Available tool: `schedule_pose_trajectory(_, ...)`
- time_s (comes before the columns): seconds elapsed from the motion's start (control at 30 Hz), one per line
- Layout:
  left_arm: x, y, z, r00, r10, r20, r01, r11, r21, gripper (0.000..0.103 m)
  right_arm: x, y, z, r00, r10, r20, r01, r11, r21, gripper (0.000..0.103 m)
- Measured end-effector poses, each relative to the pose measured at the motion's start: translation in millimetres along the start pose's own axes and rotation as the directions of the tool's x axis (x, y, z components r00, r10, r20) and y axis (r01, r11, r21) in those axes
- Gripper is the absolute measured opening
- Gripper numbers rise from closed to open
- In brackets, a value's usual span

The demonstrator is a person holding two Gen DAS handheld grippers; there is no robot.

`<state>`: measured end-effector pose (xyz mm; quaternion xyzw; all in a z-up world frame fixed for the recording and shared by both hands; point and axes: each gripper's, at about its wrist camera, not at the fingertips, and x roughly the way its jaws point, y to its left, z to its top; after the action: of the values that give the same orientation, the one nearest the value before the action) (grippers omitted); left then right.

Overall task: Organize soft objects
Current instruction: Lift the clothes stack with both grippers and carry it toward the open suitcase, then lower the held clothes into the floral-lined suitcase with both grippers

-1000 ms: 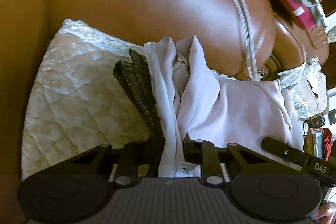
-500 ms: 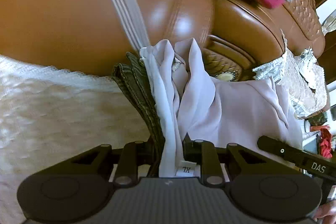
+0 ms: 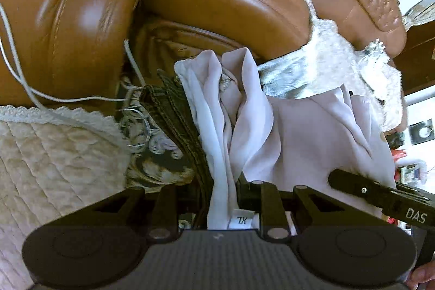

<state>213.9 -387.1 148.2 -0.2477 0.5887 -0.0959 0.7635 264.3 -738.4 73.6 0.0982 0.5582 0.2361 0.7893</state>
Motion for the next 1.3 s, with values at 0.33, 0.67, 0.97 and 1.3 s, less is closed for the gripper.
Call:
schedule_pose_trajectory(0.33,-146.8,-88.8,40.5,0.99,0.024,0.141,-0.007,0.993,-0.119,0.023,-138.4,56.7,117.8,1.0,-0.011,-0.019,0.008,0.991,-0.132,0.026)
schedule_pose_trajectory(0.67,-213.9,-119.5,149.9,0.95,0.163,0.267,-0.087,0.957,-0.277,0.023,-159.7,135.0,274.5,1.0,-0.013,-0.025,0.005,0.947,-0.322,0.025)
schedule_pose_trajectory(0.97,-181.0,-110.3,226.8,0.919,0.241,0.311,-0.086,0.895,-0.438,0.023,-99.3,179.5,378.4,0.995,-0.063,-0.075,0.023,0.895,-0.446,0.025)
schedule_pose_trajectory(1.3,-121.6,-98.5,309.2,0.865,0.366,0.344,-0.072,0.768,-0.636,0.023,-20.2,188.3,476.4,0.987,-0.075,-0.142,-0.029,0.785,-0.619,0.025)
